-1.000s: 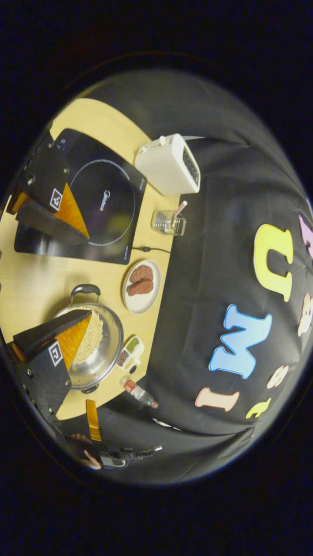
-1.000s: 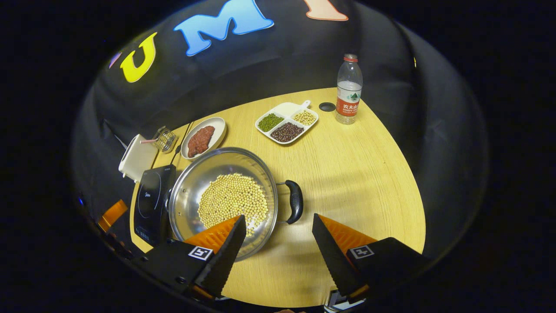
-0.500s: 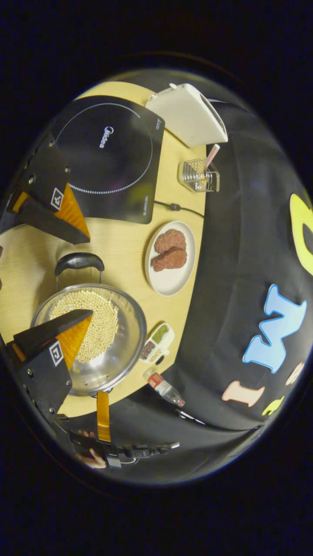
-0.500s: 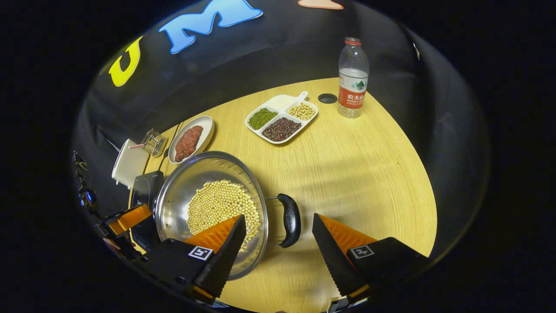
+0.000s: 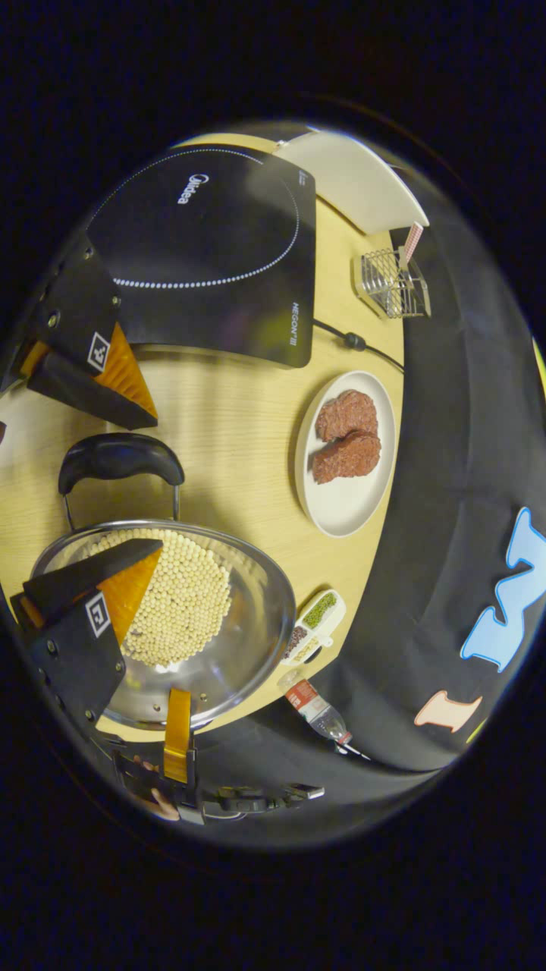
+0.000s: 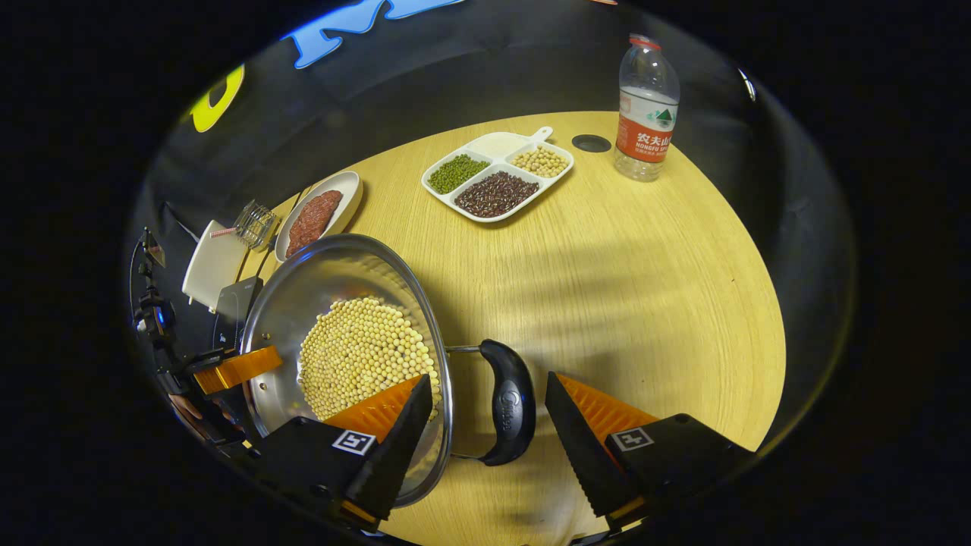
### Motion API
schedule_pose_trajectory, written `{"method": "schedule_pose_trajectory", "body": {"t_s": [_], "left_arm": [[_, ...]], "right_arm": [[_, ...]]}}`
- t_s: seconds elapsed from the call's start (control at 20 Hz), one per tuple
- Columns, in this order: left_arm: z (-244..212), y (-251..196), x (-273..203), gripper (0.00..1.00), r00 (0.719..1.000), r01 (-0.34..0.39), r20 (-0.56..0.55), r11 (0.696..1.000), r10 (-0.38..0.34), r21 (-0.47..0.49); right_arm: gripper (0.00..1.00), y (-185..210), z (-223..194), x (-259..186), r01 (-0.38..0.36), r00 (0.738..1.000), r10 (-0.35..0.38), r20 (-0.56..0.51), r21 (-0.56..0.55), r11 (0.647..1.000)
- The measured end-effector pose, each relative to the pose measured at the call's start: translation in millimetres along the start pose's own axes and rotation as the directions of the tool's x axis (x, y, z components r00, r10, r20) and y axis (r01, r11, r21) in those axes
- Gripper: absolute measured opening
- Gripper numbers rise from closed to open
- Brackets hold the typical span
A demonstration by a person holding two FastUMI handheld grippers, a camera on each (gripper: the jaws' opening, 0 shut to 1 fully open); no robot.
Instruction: First push the handle of the pot to place it horizontally, then grasp the pot with both hands and set it on the induction cooktop.
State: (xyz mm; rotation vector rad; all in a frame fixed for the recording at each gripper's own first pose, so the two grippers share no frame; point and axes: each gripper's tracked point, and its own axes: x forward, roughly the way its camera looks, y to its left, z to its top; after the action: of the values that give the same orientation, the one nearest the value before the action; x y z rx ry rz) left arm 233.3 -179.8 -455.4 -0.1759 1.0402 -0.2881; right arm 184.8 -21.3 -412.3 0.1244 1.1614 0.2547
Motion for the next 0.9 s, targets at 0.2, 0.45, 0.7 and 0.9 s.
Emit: {"method": "schedule_pose_trajectory", "body": {"t_s": [0.2, 0.45, 0.7, 0.9], "left_arm": [[-2, -2, 5, 0.63, 1.0, 0.001, -0.014, 0.999, -0.001, -0.038], [-7, -3, 6, 0.58, 0.998, -0.006, -0.057, 0.999, 0.003, -0.046], [10, -8, 4, 0.53, 0.999, -0.004, -0.046, 1.0, 0.004, -0.005], [25, 0, -1, 0.54, 0.998, 0.032, -0.053, 0.999, -0.031, 0.021]], "right_arm": [[0.66, -1, -1, 9, 0.016, 1.0, -0.016, -0.002, 0.0, 1.0], [0.55, 2, -8, 4, 0.014, 1.0, -0.014, -0.026, 0.001, 1.0], [0.55, 4, -35, -20, 0.002, 0.998, 0.001, -0.058, 0.045, 0.999], [0.55, 6, -55, -60, 0.028, 0.999, -0.026, -0.031, 0.064, 0.998]]}}
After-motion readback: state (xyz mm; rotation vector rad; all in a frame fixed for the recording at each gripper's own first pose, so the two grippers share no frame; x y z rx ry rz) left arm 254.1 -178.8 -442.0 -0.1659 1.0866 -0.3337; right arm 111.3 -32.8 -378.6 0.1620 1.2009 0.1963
